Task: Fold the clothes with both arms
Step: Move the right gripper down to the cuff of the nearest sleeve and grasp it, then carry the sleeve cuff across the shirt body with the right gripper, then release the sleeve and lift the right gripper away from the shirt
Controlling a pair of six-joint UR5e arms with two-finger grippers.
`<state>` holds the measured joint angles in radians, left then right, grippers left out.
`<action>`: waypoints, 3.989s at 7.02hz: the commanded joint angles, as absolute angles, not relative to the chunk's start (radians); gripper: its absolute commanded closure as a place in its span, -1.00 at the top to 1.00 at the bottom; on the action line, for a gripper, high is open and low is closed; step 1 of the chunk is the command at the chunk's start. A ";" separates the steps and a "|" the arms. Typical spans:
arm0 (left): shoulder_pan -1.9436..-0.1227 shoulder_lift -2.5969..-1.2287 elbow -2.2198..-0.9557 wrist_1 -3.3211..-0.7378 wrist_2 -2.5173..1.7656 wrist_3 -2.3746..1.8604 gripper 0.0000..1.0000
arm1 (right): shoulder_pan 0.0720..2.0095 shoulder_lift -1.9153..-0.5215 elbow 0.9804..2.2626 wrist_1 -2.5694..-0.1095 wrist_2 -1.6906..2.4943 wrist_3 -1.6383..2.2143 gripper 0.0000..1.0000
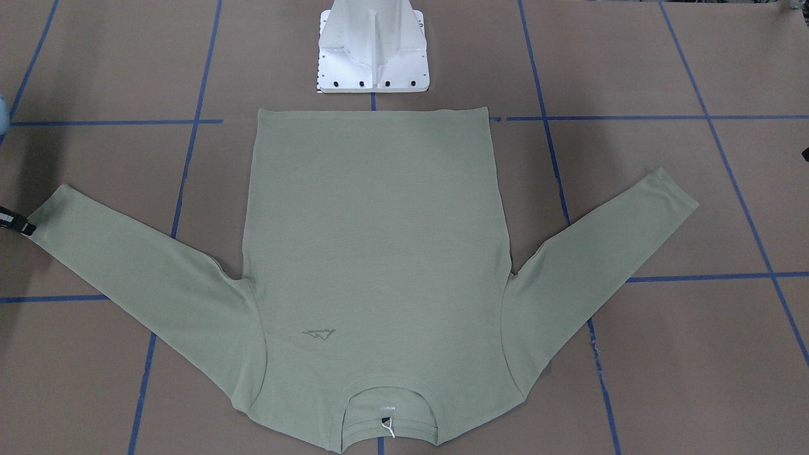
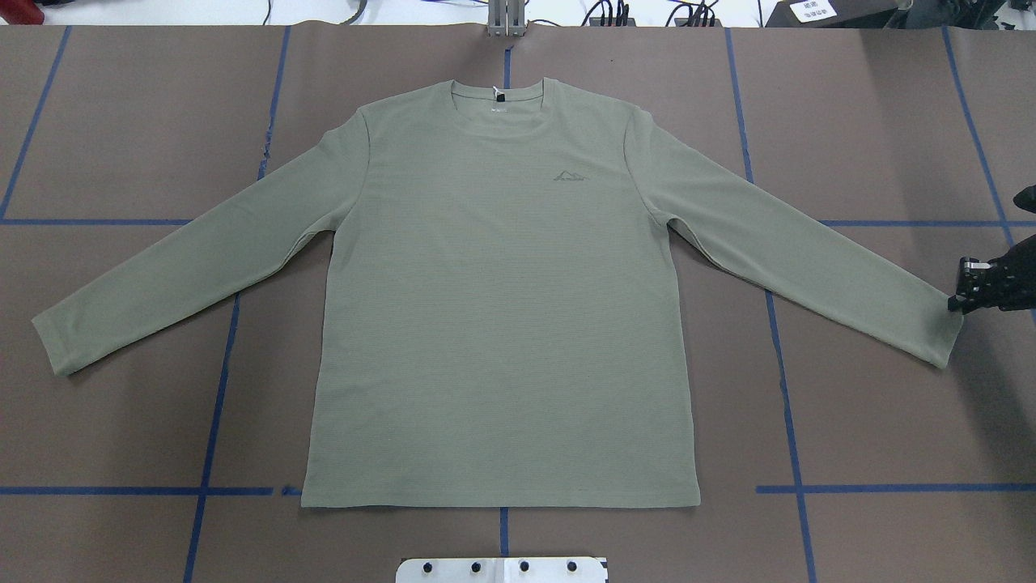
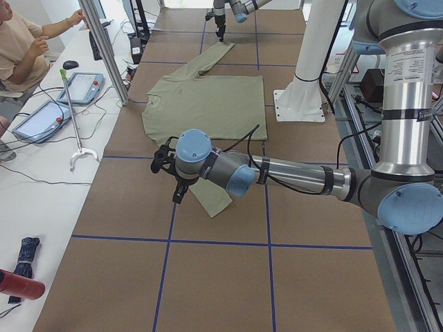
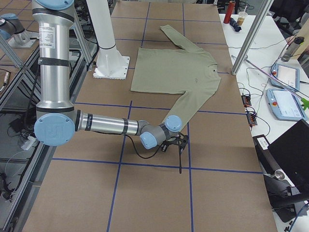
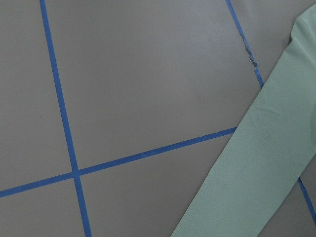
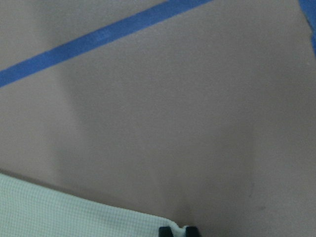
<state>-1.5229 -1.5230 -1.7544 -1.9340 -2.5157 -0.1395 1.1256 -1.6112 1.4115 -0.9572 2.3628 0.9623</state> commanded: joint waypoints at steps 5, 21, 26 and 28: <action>-1.522 -1.525 -1.758 -1.933 -2.528 -0.141 1.00 | 1.068 -1.551 1.681 -0.971 2.424 1.318 -1.00; -1.499 -1.503 -1.735 -1.937 -2.530 -0.158 1.00 | 0.525 -0.337 1.011 -1.040 1.709 1.713 1.00; -1.261 -1.574 -1.538 -2.018 -2.516 -0.389 0.98 | 0.841 -0.980 1.678 -1.193 2.061 1.607 1.00; -1.200 -1.585 -1.493 -2.046 -2.482 -0.473 0.94 | 0.914 -1.106 1.750 -1.192 2.135 1.485 1.00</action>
